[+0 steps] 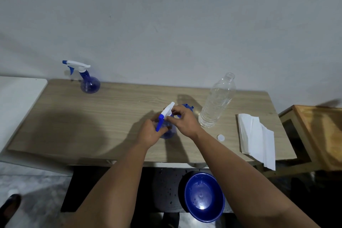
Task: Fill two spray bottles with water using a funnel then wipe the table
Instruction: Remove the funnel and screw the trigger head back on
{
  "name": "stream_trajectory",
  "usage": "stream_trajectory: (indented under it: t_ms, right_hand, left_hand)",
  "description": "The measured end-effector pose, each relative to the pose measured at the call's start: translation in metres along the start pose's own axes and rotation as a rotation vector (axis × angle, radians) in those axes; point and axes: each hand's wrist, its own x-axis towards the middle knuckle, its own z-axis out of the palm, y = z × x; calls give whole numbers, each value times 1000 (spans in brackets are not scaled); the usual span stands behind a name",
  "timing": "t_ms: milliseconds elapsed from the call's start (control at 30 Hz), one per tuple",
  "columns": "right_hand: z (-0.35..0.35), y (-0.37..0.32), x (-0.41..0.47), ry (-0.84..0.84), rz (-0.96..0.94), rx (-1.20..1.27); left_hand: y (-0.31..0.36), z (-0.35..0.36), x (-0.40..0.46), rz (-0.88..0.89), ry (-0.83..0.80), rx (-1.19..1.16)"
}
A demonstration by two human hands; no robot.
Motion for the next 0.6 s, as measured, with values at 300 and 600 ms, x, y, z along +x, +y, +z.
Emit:
stream_trajectory:
  t_ms: [300,600]
  right_hand:
    - [-3,-7,-2,16,43,23]
    - [5,-38,-40,43,33,196]
  left_hand:
    - [3,-3,-14,27,-15,-3]
    - [-38,-48,-103,-101,329,112]
